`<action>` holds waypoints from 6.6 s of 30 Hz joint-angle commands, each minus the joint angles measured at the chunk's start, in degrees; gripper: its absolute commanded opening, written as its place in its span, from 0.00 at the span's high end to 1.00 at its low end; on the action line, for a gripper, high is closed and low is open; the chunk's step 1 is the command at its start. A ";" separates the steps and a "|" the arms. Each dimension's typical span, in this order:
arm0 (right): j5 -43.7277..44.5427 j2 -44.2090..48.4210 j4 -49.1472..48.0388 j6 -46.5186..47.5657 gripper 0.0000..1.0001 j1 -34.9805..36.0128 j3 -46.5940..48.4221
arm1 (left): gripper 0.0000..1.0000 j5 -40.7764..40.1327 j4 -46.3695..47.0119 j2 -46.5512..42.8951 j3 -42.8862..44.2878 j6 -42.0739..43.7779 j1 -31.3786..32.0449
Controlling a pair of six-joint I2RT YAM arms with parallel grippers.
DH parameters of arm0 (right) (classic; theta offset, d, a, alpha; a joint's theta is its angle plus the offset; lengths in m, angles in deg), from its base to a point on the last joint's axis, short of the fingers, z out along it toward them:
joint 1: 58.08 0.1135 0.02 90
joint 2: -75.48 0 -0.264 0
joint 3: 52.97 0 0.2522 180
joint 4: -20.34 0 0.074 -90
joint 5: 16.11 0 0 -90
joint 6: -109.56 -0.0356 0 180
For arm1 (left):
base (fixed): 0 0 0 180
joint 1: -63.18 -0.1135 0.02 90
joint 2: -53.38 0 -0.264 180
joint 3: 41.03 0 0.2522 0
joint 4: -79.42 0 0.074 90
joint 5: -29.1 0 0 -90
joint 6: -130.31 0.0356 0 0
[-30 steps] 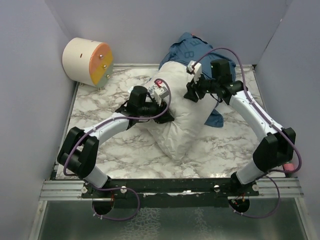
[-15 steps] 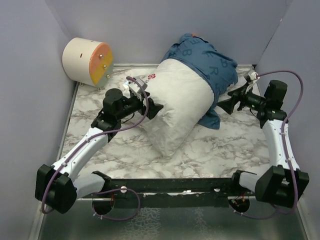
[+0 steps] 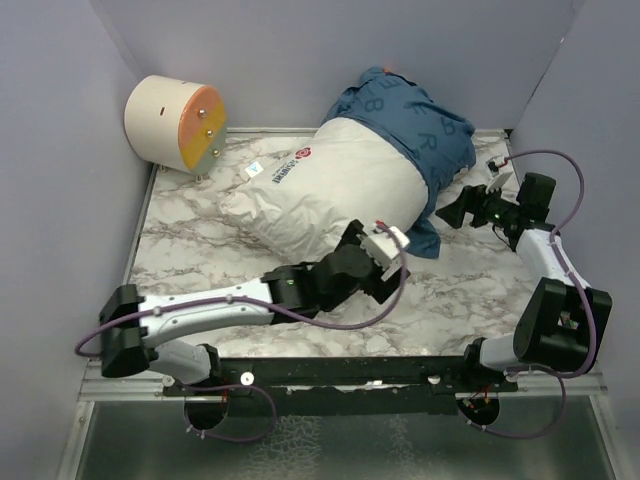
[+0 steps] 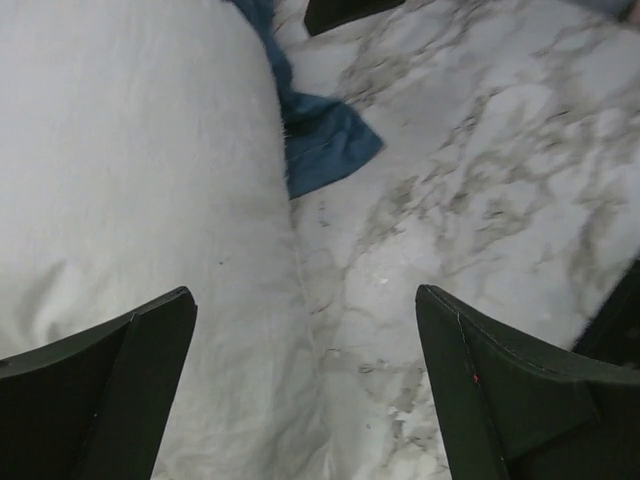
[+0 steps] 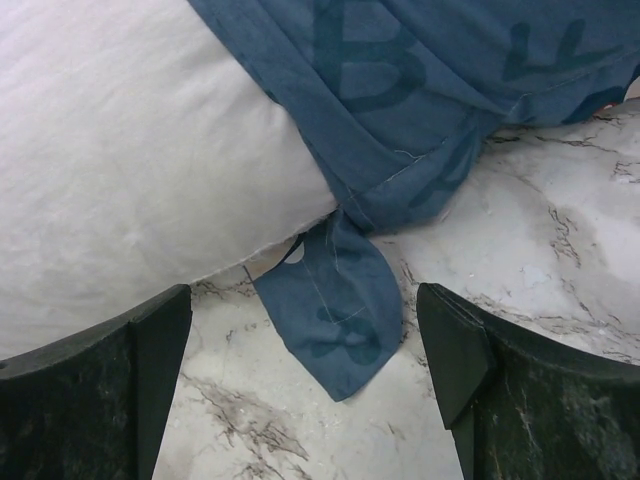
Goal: Put the pillow into the pillowcase
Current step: Stuff the pillow into the pillowcase.
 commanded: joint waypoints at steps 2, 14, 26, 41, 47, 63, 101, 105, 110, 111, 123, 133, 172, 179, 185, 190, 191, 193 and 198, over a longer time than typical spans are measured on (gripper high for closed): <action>3.28 0.08 -6.31 -3.04 0.07 -0.03 -1.38 | 0.01 -30.46 -12.69 16.04 10.87 11.38 2.11; 2.61 -2.25 -9.62 -4.89 0.09 1.25 -3.02 | 0.27 -35.58 -11.42 39.06 20.62 29.02 -7.40; 14.65 -14.26 -11.44 -3.73 0.21 10.84 9.14 | 1.00 -12.41 -17.01 31.78 22.70 20.42 -13.77; 7.10 -16.95 -13.85 0.30 0.87 12.19 10.70 | 1.00 -2.86 -18.09 25.29 23.99 19.95 -15.74; -25.91 -3.94 -10.50 3.01 0.96 14.66 8.39 | 1.00 2.85 -16.98 28.35 29.59 17.17 -20.11; 4.86 -3.52 -3.26 -2.53 0.56 10.14 6.97 | 1.00 14.01 -14.75 28.24 30.79 9.13 -25.73; -19.90 -2.09 12.30 4.82 0.99 25.03 14.73 | 1.00 27.73 -8.23 34.09 46.51 -9.29 -31.70; -19.46 -5.40 12.95 2.00 0.99 23.32 23.80 | 1.00 36.82 -5.42 31.90 39.95 -11.15 -30.56; -21.72 -6.18 6.92 -10.21 0.99 23.30 39.88 | 1.00 40.81 -7.32 28.98 37.62 -10.07 -27.65; -22.84 -6.53 5.56 -12.55 0.99 23.41 42.38 | 1.00 40.96 -7.71 28.39 37.38 -9.86 -27.08; -26.70 1.16 -9.61 -22.85 0.99 24.44 34.51 | 1.00 46.08 -10.85 24.72 34.61 -11.12 -25.93; -5.58 -15.33 14.64 -1.77 0.73 24.49 36.42 | 1.00 43.34 -0.18 26.96 17.51 -19.45 -36.99; 46.23 -2.85 25.77 15.68 0.03 48.02 34.88 | 0.07 47.72 16.10 -30.49 -32.81 -41.53 -54.58; 54.03 -2.77 23.94 18.33 0.11 48.04 32.68 | 0.07 48.97 20.19 -24.39 -31.26 -41.28 -54.34; 54.90 -0.31 24.16 18.92 0.58 48.04 28.63 | 0.08 48.20 22.99 -17.99 -30.52 -39.70 -50.09; 49.42 0.23 26.51 18.62 0.93 48.04 30.06 | 0.20 46.89 24.71 -10.94 -28.45 -37.79 -45.25; 46.02 0.16 26.86 17.89 0.97 48.03 31.23 | 0.28 47.14 25.57 -9.16 -27.68 -37.70 -44.34; 36.38 -1.55 28.06 16.08 0.99 48.04 36.23 | 0.45 47.72 27.47 -5.40 -25.74 -37.69 -42.88; 11.74 -15.43 30.74 8.90 0.99 49.84 60.35 | 0.86 50.09 32.25 4.08 -17.66 -37.93 -40.67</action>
